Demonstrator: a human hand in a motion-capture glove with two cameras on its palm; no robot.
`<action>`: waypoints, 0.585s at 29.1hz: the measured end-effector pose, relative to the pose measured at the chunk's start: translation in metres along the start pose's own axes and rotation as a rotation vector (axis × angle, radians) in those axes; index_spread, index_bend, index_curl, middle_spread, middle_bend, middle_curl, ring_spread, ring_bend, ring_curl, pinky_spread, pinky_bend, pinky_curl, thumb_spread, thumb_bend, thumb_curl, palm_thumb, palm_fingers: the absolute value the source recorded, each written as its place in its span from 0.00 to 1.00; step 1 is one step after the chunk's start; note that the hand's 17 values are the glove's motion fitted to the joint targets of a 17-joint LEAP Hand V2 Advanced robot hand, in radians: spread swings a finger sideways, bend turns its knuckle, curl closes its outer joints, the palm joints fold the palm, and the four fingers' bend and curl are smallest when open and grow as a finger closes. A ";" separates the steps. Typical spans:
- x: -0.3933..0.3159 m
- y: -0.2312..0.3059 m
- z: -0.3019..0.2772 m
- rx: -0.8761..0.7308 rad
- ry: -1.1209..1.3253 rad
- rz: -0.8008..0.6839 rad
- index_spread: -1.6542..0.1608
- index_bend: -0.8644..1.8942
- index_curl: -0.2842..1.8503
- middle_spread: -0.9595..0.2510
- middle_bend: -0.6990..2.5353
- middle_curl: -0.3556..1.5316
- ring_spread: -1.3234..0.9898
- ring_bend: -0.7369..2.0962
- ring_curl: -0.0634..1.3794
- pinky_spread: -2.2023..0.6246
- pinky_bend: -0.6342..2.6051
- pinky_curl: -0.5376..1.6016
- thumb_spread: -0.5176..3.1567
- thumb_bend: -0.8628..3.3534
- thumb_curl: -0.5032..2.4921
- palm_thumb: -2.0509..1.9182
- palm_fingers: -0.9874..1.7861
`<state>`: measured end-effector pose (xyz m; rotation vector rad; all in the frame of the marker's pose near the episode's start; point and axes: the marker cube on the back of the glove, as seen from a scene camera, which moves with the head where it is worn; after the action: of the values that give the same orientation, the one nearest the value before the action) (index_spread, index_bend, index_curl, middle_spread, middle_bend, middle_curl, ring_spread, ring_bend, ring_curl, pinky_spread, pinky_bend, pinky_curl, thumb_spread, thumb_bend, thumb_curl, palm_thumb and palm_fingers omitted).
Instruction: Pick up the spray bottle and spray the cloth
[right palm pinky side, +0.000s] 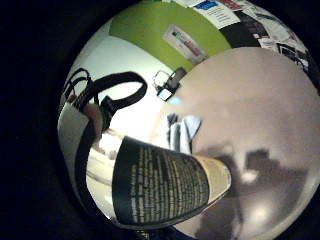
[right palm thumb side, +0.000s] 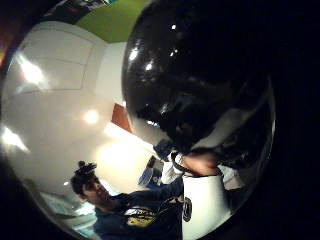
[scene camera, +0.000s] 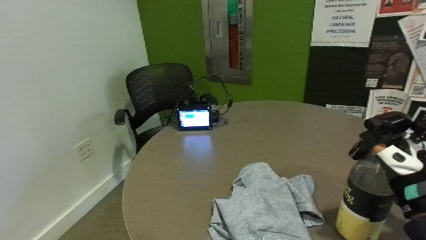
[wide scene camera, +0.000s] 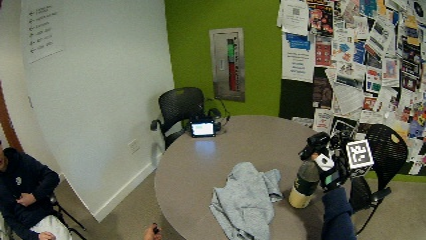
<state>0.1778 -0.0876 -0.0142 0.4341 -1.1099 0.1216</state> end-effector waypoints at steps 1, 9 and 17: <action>-0.001 0.000 0.002 0.021 0.002 0.005 0.75 0.40 0.29 0.68 0.35 0.43 0.49 0.43 0.31 0.73 0.28 0.42 0.35 0.20 0.36 0.75 0.86; -0.021 -0.011 -0.008 0.203 0.070 -0.001 0.76 0.42 0.32 0.67 0.37 0.44 0.47 0.45 0.33 0.69 0.30 0.43 0.33 0.20 0.37 0.75 0.88; -0.041 -0.017 -0.027 0.342 0.103 -0.042 0.76 0.44 0.34 0.66 0.39 0.45 0.47 0.46 0.34 0.68 0.30 0.43 0.34 0.20 0.38 0.75 0.87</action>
<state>0.1877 -0.0878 -0.0656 0.7485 -0.9795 0.2961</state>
